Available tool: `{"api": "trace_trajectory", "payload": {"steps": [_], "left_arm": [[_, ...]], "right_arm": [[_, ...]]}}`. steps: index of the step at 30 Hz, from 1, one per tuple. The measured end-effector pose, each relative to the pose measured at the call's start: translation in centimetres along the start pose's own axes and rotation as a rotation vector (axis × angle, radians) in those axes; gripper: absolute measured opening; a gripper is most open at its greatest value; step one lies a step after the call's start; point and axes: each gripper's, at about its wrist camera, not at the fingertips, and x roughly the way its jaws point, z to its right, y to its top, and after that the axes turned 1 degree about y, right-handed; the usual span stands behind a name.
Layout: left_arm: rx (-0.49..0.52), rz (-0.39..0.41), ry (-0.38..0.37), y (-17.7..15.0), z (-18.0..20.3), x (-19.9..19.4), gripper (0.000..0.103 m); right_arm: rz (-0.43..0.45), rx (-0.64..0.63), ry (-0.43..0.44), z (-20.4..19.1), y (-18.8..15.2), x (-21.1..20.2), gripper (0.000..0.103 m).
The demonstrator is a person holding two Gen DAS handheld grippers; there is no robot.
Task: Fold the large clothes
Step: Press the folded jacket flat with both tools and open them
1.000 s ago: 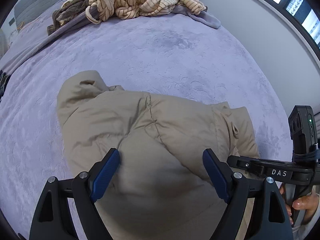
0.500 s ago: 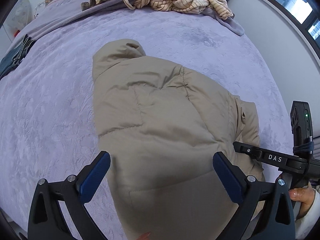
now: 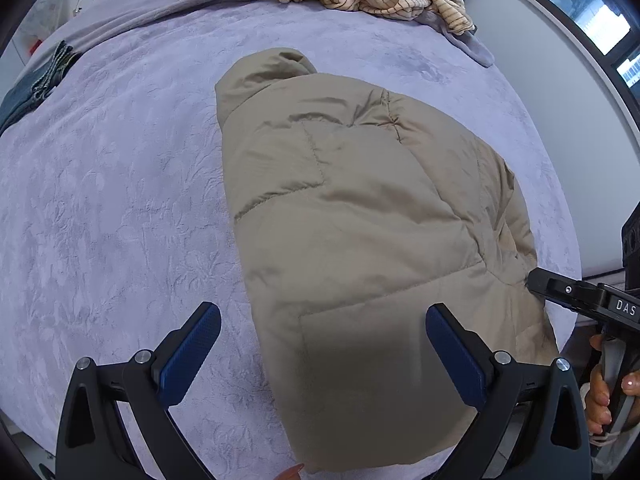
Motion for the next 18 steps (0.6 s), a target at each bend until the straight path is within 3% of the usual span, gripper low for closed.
{"api": "trace_trajectory", "payload": {"steps": [2,4,10,18], "left_arm": [[0.008,-0.001,-0.010,-0.4,-0.5,-0.1,0.103],[0.010,-0.001,-0.023,-0.7,-1.1,-0.3,0.103],[0.022,-0.008,-0.047,-1.4,-2.5,-0.2,0.103],[-0.018,-0.007,-0.111,-1.3,-4.2,-0.2,0.103]], "right_arm": [[0.015,0.006,-0.006,-0.3,-1.0,-0.5,0.076],[0.025,0.009,-0.009,-0.3,-1.8,-0.8,0.086],[0.052,0.012,-0.036,-0.8,-3.3,-1.2,0.086],[0.089,0.045,-0.037,0.0,-2.0,-2.1,0.086]]}}
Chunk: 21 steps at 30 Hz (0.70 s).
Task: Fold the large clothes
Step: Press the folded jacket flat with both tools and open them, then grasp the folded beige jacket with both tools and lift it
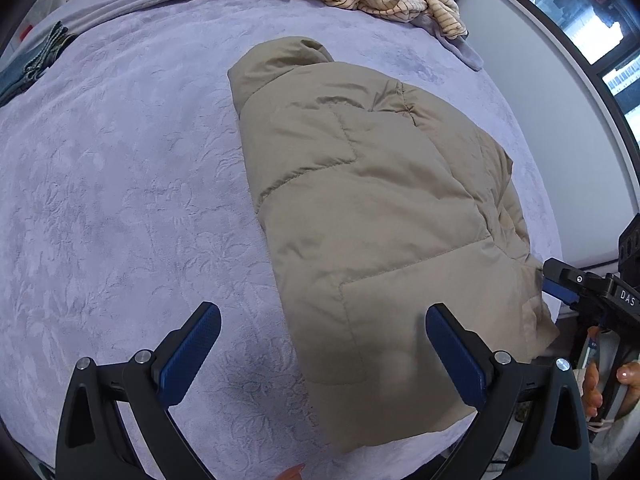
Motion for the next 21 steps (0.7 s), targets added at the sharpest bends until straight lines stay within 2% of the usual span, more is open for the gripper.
{"api": "trace_trajectory", "payload": {"steps": [8,17,21], "left_arm": [[-0.158,-0.012,-0.083,1.9,-1.7,1.4,0.103],[-0.200,-0.022,-0.128,3.4,-1.7,3.5,0.103],[-0.214,-0.035,-0.163,3.7,-1.6,4.4,0.103]], "right_arm": [[-0.040,0.007,0.009,3.3,4.1,1.2,0.087],[-0.137,0.096,0.228,7.7,6.8,5.5,0.087],[-0.199,0.128,0.274,9.2,7.3,7.8,0.087]]}}
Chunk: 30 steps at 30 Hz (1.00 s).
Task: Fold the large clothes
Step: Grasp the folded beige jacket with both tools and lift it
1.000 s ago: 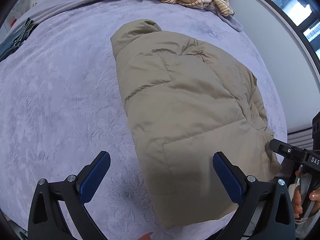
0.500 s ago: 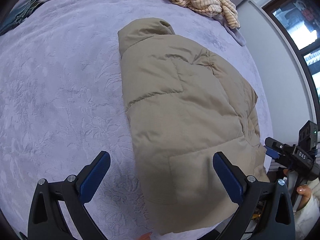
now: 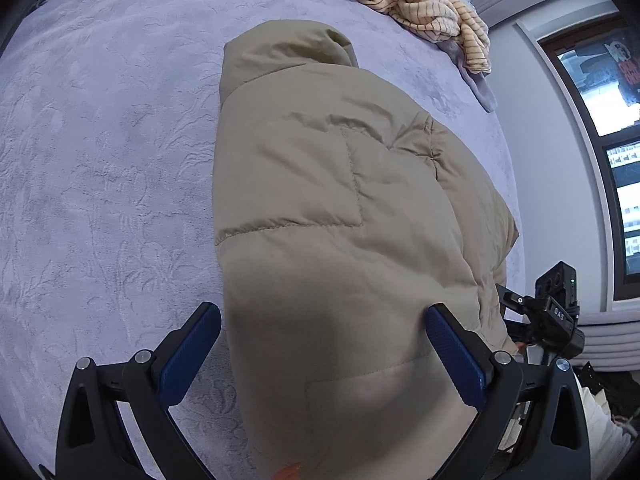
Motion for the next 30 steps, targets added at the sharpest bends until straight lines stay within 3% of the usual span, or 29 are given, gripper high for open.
{"api": "trace_trajectory", "payload": {"steps": [3,5,8,10,14,19,26,30], "left_arm": [[-0.011,-0.015,-0.024,0.1,0.1,0.8,0.103],[-0.012,-0.021,-0.024,0.3,0.1,1.3,0.103],[-0.021,-0.023,-0.045,0.3,-0.3,1.4,0.103],[-0.023,-0.022,-0.066,0.6,-0.8,1.3,0.103],[-0.027,-0.018,-0.139,1.7,-2.5,1.0,0.103],[-0.035,-0.075,-0.245,2.8,-4.6,3.1,0.103],[-0.089,-0.128,-0.391,3.4,-6.3,6.6,0.103],[-0.102,-0.116,-0.389,3.4,-5.7,7.9,0.103]], "right_arm": [[-0.044,0.026,0.047,1.1,0.4,1.5,0.088],[-0.068,0.049,0.127,1.4,0.8,2.3,0.103],[-0.085,0.073,0.281,1.1,1.0,2.8,0.103],[-0.096,0.058,0.337,0.5,1.2,2.7,0.103],[-0.153,-0.071,0.290,-2.0,1.6,2.7,0.103],[-0.242,-0.220,0.176,-5.2,2.2,4.3,0.103],[-0.325,-0.212,0.134,-5.8,3.3,8.1,0.103],[-0.326,-0.182,0.146,-5.3,3.6,9.0,0.103]]}}
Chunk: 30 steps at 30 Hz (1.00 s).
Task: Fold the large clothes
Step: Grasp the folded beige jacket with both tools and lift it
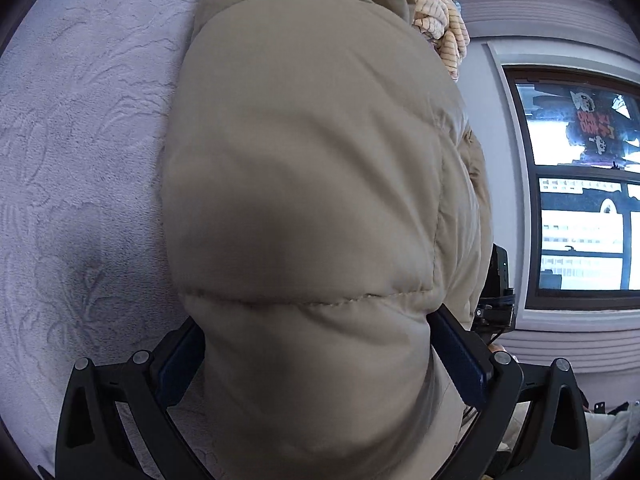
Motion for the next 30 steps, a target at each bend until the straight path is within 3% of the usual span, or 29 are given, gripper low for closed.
{"api": "trace_trajectory", "payload": {"steps": [6,9,12,14,16,23,30], "left_arm": [[0.093,0.039,0.197,-0.6,3.2,1.3,0.103],[0.158,0.072,0.272,-1.3,4.9,1.1,0.096],[0.198,0.103,0.314,-2.0,5.9,0.4,0.085],[0.216,0.117,0.336,-2.2,6.6,0.2,0.080],[0.237,0.130,0.357,-2.4,7.6,0.1,0.078],[0.277,0.158,0.313,-2.0,9.4,-1.7,0.076],[0.311,0.174,0.267,2.0,8.6,-5.9,0.076]], "right_arm": [[0.022,0.036,-0.022,0.1,0.0,0.4,0.103],[0.033,0.055,-0.022,-0.1,-0.1,0.3,0.102],[0.045,0.068,0.012,0.7,-1.3,-0.7,0.081],[0.058,0.067,0.049,0.6,-1.7,-1.3,0.059],[0.065,0.056,0.062,0.0,-2.0,-1.7,0.050],[0.094,0.041,0.087,-1.8,-2.3,-1.5,0.045],[0.142,0.001,0.093,-6.2,-2.2,0.4,0.045]]}}
